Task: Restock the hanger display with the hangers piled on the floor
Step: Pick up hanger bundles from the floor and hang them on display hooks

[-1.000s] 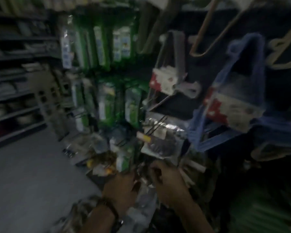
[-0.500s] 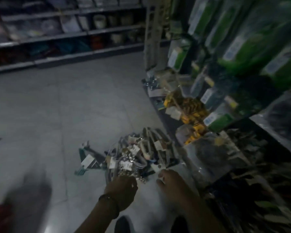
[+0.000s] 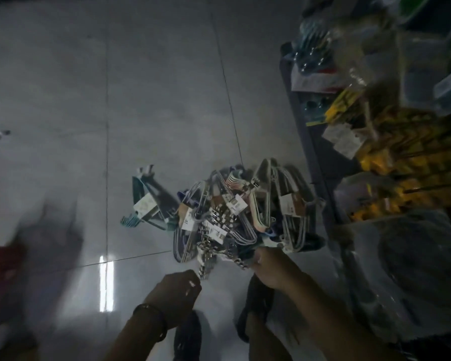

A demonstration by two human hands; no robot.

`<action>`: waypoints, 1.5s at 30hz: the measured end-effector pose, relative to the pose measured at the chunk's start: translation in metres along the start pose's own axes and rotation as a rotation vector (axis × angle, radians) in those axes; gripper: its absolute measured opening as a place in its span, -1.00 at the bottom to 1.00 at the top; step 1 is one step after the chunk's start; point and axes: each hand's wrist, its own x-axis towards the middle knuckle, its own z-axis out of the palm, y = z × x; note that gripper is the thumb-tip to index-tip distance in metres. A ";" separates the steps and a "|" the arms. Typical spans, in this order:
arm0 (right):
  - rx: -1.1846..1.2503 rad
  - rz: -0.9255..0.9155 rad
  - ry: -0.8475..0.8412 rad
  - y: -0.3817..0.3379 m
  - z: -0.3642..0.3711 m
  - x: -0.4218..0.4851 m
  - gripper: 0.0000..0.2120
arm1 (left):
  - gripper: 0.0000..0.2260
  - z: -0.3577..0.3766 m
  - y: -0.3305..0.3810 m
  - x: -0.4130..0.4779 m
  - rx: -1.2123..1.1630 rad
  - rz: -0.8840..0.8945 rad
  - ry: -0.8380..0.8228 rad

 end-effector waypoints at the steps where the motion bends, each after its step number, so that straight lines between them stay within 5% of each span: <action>1: -0.022 0.019 0.002 0.013 0.003 0.034 -0.76 | -0.76 0.010 0.001 0.033 0.002 0.001 -0.006; 11: -0.080 0.089 0.135 0.106 0.027 0.303 -0.41 | -0.28 0.084 0.016 0.323 0.384 0.241 0.139; 15: -0.088 0.122 0.162 0.108 0.060 0.342 -0.23 | -0.35 0.101 0.013 0.391 0.480 0.227 0.178; 20: -0.160 0.193 0.239 0.117 0.076 0.351 -0.47 | -0.35 0.102 0.005 0.423 0.595 0.278 0.180; 24: -0.159 0.048 0.272 0.112 0.061 0.341 -0.69 | -0.38 0.087 0.020 0.437 0.740 0.362 0.200; 27: -0.150 -0.106 0.451 0.100 0.027 0.318 -0.87 | -0.35 0.080 0.042 0.444 0.881 0.402 0.219; 29: -0.252 -0.220 0.512 0.093 -0.004 0.297 -0.59 | -0.32 0.074 0.050 0.450 0.972 0.308 0.268; 31: -0.181 -0.300 0.602 0.088 -0.036 0.281 -0.61 | -0.33 0.068 0.045 0.455 1.047 0.164 0.279; 35: 0.161 -0.195 0.906 0.084 -0.072 0.273 -0.79 | -0.39 0.071 0.005 0.467 0.597 -0.020 0.308; 39: 0.593 -0.031 1.016 0.086 -0.072 0.266 -0.78 | -0.41 0.064 -0.021 0.440 0.336 -0.146 0.283; 42: 0.882 0.023 1.065 0.093 -0.055 0.253 -0.81 | -0.43 0.051 0.000 0.411 0.340 -0.003 0.262; 45: 1.158 0.074 1.018 0.115 -0.038 0.244 -0.79 | -0.54 0.050 0.036 0.398 -0.034 0.092 0.252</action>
